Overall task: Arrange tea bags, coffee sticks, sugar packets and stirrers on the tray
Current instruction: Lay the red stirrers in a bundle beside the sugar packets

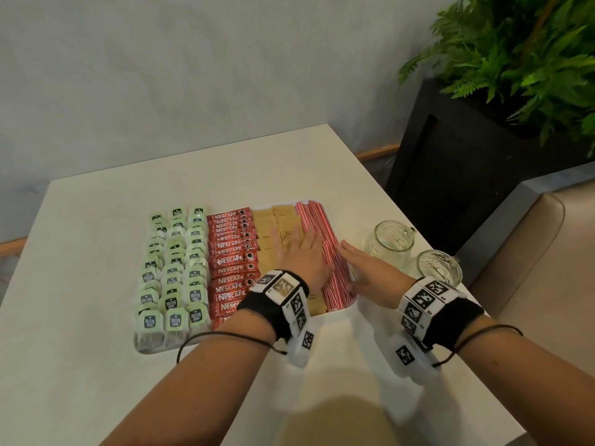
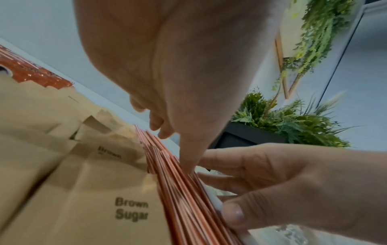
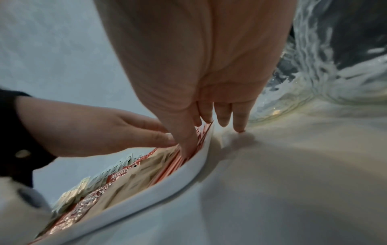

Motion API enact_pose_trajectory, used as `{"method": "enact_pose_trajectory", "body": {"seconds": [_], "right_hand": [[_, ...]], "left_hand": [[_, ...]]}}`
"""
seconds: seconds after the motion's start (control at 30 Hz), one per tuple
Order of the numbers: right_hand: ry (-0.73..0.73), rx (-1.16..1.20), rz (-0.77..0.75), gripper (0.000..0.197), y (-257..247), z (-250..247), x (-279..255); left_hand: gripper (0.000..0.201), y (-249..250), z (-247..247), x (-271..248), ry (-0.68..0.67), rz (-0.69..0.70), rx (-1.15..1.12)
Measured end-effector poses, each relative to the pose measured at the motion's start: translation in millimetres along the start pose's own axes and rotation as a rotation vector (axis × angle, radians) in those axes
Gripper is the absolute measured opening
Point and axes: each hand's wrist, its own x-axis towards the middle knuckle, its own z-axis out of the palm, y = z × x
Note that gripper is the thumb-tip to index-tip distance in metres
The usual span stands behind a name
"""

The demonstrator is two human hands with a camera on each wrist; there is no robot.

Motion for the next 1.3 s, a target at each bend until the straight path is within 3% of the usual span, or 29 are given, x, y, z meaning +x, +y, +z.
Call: {"method": "enact_pose_trajectory", "body": {"seconds": [0.2,0.4,0.53,0.67,0.77,0.9,1.07,1.3], "right_hand": [[0.002,-0.016,0.003,0.09,-1.6,-1.2,1.2],[0.017,-0.051,-0.065,0.076,-2.4,-4.4,3.3],[0.084,-0.08,-0.104,0.053,-3.8,-5.1,3.4],[0.297,0.029,-0.062,0.039,-2.0,-5.0,6.0],[0.337,0.045,0.038,0.045,-2.1,-5.6,11.1],[0.241,-0.056,0.152,0.065,-8.0,-7.4,18.8],[0.143,-0.122,0.093,0.047,-16.3,-6.5,27.4],[0.117,-0.143,0.061,0.067,-11.8,-6.5,22.9]], "left_hand": [[0.063,1.9,-5.2,22.2,-0.027,-0.019,-0.043],[0.052,-1.1,-2.8,16.6,-0.012,0.034,-0.053],[0.06,-5.3,1.3,8.1,-0.011,0.031,-0.06],[0.085,-7.3,6.0,1.3,-0.057,0.026,-0.031],[0.095,-6.0,7.7,-2.0,-0.051,0.026,-0.024],[0.101,-5.0,9.0,-5.5,-0.041,0.006,0.019],[0.104,-5.3,10.7,-7.8,-0.067,0.015,0.046],[0.114,-9.5,14.3,-11.0,-0.072,0.039,0.086]]}}
